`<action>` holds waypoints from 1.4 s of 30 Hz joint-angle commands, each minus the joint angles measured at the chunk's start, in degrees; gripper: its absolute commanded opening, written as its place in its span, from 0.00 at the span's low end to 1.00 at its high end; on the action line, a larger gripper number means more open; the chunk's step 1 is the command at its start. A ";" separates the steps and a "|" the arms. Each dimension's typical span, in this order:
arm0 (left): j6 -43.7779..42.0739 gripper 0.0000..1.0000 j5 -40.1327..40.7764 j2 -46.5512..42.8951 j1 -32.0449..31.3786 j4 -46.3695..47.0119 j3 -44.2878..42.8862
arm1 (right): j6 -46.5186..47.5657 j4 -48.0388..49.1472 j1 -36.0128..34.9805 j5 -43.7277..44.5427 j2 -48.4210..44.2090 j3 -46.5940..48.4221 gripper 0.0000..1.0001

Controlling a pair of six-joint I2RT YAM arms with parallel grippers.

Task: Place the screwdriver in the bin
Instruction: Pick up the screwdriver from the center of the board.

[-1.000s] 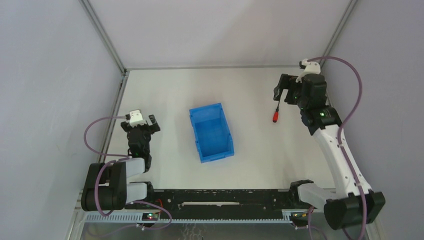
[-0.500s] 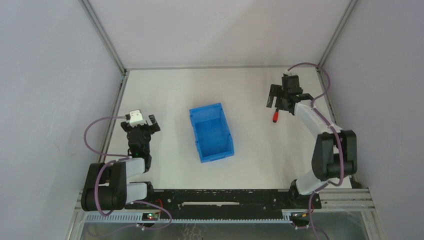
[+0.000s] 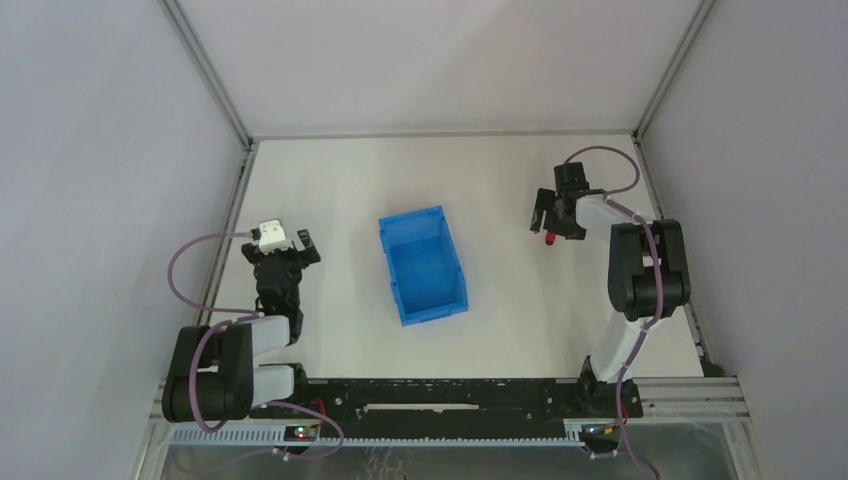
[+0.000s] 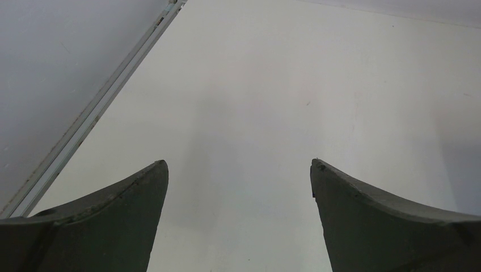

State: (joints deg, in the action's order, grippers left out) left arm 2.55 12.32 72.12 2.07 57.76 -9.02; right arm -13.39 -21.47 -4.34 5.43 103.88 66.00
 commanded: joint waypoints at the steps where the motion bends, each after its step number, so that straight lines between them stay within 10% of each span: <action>1: -1.14 1.00 0.70 -0.13 0.28 2.01 -2.24 | -1.16 -1.15 1.22 -1.51 0.73 2.73 0.83; 17: -1.18 1.00 0.70 -0.14 0.29 2.01 -2.28 | -1.01 -3.61 1.70 -3.53 3.21 5.28 0.22; 42: -1.14 1.00 0.73 -0.13 0.30 1.99 -2.24 | 2.66 -7.47 -1.96 3.42 -26.49 5.29 0.12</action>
State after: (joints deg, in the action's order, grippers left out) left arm 2.55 12.32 72.12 2.07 57.76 -9.02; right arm -12.69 -28.99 -5.32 7.27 85.54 69.58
